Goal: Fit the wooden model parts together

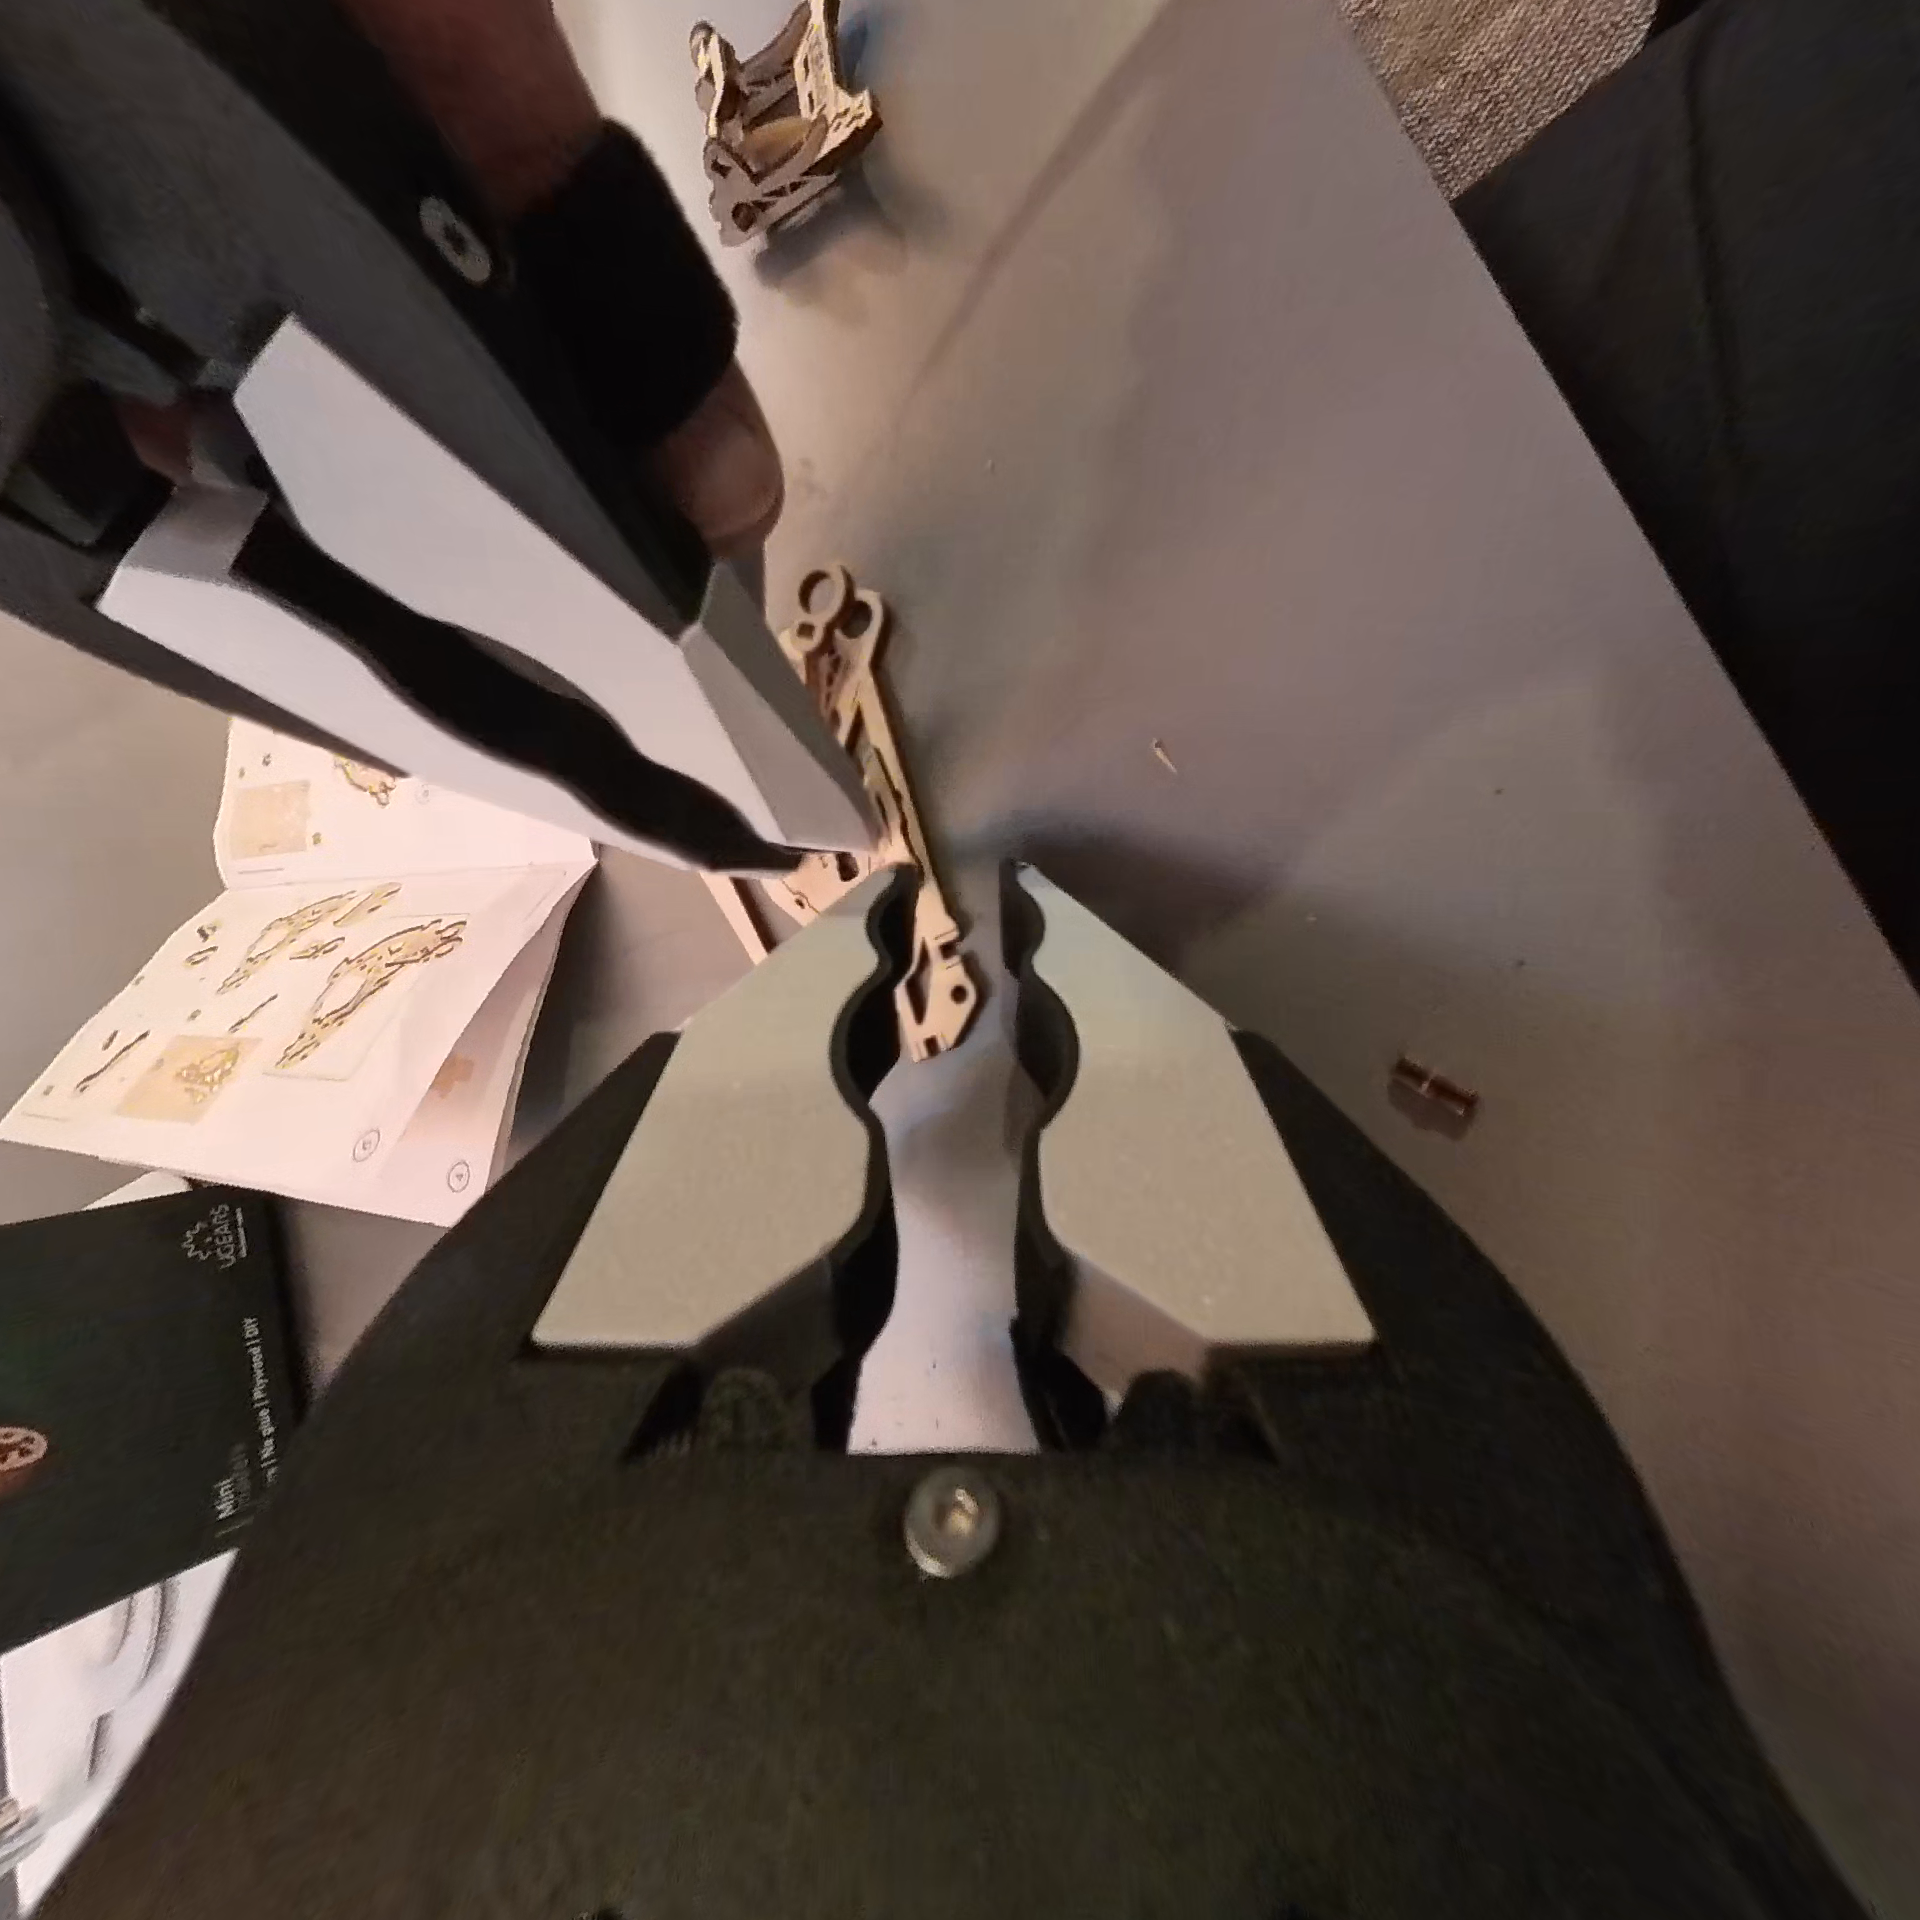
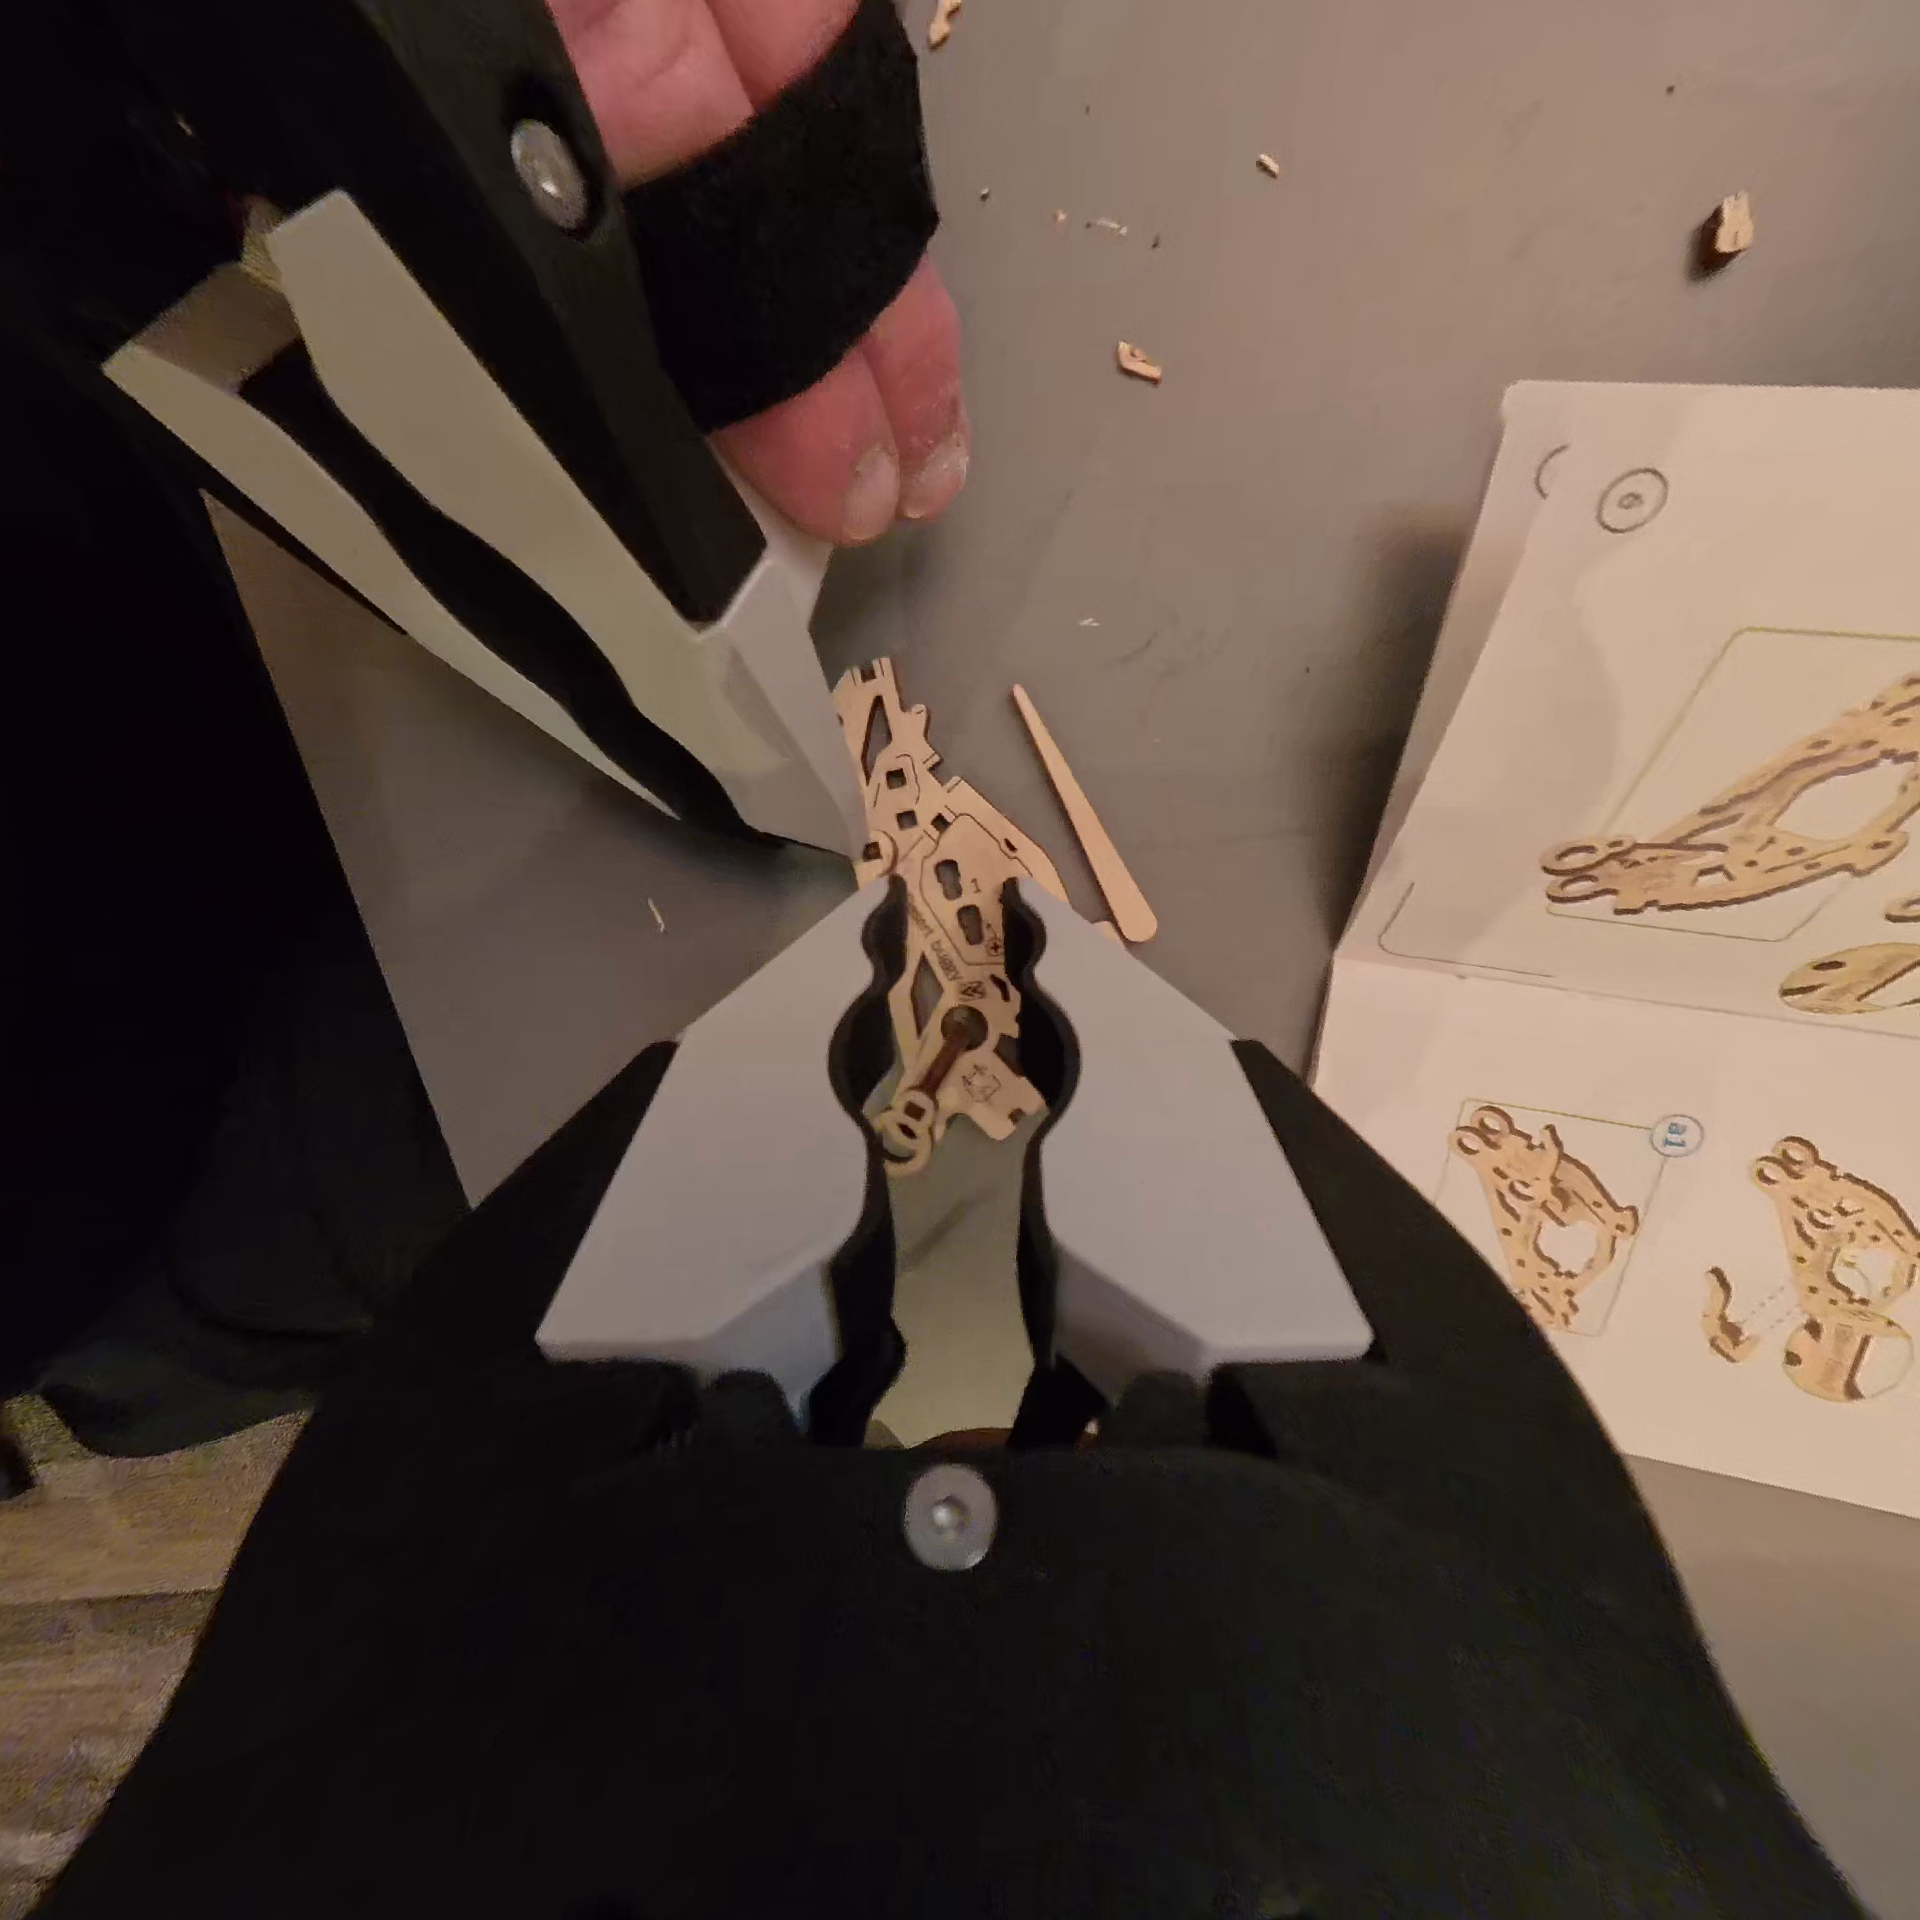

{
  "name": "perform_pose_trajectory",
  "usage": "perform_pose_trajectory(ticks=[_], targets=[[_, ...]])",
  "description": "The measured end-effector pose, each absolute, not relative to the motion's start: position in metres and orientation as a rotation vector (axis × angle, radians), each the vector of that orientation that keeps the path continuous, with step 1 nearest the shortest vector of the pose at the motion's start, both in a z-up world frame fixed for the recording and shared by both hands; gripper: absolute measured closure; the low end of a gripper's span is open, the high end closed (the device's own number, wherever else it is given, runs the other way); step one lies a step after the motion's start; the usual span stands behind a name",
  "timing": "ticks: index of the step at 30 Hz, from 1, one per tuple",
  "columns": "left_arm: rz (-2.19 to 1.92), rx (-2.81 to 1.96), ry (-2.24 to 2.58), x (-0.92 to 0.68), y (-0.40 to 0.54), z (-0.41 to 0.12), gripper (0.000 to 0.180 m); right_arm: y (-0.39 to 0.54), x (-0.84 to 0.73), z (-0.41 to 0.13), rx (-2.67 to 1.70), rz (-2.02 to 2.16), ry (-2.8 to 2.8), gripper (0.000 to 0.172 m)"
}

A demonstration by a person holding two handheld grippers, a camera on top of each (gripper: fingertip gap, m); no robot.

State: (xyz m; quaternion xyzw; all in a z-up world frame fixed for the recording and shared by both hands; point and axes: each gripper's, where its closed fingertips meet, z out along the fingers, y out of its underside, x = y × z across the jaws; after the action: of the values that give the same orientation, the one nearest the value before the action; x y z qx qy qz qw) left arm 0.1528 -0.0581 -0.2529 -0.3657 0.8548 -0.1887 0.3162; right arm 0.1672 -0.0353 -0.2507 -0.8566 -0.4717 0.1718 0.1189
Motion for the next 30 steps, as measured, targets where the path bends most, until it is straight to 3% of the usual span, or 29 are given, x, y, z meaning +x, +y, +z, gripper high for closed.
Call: perform_pose_trajectory(ticks=[5,7,24,30], targets=[[-0.501,-0.975,2.248,0.1533,-0.0571,-0.2527,0.166,-0.0372,0.1651,-0.2486,-2.515,0.584,-1.335,0.154],[-0.493,-0.974,2.249,0.1534,-0.0572,-0.2526,0.166,-0.0397,0.1616,-0.2466,-2.512,0.66,-1.314,0.141],[-0.463,-0.966,2.28,0.1537,-0.0573,-0.2526,0.166,-0.0376,0.1652,-0.2499,-2.475,0.548,-1.41,0.151],[-0.48,-0.981,2.246,0.1575,-0.0543,-0.2509,0.176,-0.0377,0.1651,-0.2508,-2.482,0.517,-1.412,0.151]])
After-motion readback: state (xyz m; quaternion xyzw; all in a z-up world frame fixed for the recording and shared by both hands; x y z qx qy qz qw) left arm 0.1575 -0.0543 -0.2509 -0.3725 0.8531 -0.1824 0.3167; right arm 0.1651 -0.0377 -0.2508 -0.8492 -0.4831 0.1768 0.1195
